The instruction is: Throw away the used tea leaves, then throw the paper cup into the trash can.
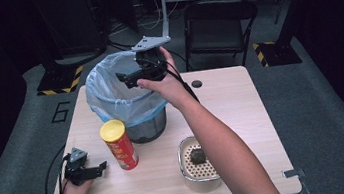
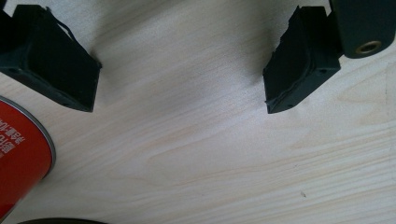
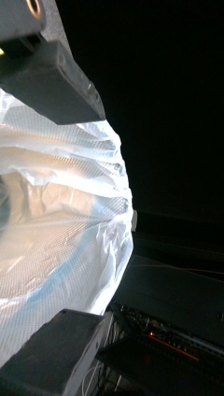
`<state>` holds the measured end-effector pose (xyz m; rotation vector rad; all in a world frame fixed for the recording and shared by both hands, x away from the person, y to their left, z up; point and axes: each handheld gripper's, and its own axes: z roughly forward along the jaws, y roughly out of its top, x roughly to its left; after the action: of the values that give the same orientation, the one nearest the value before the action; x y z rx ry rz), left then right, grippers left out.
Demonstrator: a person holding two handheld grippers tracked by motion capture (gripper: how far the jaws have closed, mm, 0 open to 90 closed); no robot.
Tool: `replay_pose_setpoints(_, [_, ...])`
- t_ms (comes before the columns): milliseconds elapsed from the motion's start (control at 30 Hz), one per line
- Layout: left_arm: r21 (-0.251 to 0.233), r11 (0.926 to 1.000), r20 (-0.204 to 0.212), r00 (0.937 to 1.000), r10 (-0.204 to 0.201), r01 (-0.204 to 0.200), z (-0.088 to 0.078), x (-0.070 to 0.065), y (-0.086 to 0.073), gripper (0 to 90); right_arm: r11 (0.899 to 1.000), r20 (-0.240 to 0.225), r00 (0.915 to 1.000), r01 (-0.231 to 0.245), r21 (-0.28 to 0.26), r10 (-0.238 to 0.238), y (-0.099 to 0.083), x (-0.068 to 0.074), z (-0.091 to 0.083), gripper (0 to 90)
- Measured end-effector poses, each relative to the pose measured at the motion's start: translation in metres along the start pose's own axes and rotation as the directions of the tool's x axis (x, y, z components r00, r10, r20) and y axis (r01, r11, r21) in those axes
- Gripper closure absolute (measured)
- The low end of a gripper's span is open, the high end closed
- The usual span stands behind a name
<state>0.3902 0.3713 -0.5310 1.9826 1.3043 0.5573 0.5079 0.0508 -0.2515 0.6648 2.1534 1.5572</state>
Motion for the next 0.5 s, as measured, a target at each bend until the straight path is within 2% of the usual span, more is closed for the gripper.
replay_pose_setpoints(100, [0.011, 0.9999, 0.02, 0.9998, -0.009, 0.009, -0.002, 0.002, 0.001, 10.5, 1.0, -0.005, 0.9999, -0.009, -0.018, 0.009, -0.002, -0.002, -0.01, 8.1])
replay_pose_setpoints(167, [-0.004, 0.9996, 0.028, 0.9992, -0.029, 0.029, -0.002, 0.002, 0.001, 10.5, 0.999, -0.01, 0.9998, -0.017, -0.031, 0.017, -0.004, -0.003, -0.017, 9.8])
replay_pose_setpoints(200, [0.012, 0.9994, 0.038, 0.9987, -0.033, 0.032, -0.003, 0.003, 0.001, 10.6, 0.999, -0.011, 0.9999, -0.01, -0.036, 0.01, -0.005, -0.003, -0.02, 13.4])
replay_pose_setpoints(233, [0.008, 0.999, 0.041, 0.9982, -0.044, 0.043, -0.003, 0.003, 0.001, 10.6, 0.999, -0.01, 0.9999, 0.0, -0.036, 0.0, -0.006, -0.004, -0.024, 16.2])
replay_pose_setpoints(300, [0.029, 0.9987, 0.049, 0.9978, -0.043, 0.042, -0.006, 0.004, 0.001, 10.7, 1.0, -0.025, 0.9996, 0.01, -0.028, -0.011, -0.01, -0.005, -0.031, 16.9])
replay_pose_setpoints(333, [0.011, 0.9984, 0.049, 0.9972, -0.055, 0.055, -0.005, 0.004, 0.001, 10.7, 0.999, -0.017, 0.9997, 0.017, -0.028, -0.017, -0.012, -0.005, -0.035, 18.7])
replay_pose_setpoints(400, [0.016, 0.9987, 0.051, 0.9975, -0.05, 0.049, -0.007, 0.004, 0.002, 10.7, 0.999, -0.016, 0.9996, 0.023, -0.039, -0.024, -0.015, -0.005, -0.046, 22.3])
replay_pose_setpoints(500, [-0.008, 0.9992, 0.047, 0.9981, -0.039, 0.04, -0.011, 0.002, 0.004, 10.8, 0.998, -0.008, 0.9992, 0.038, -0.05, -0.038, -0.02, -0.007, -0.063, 23.6])
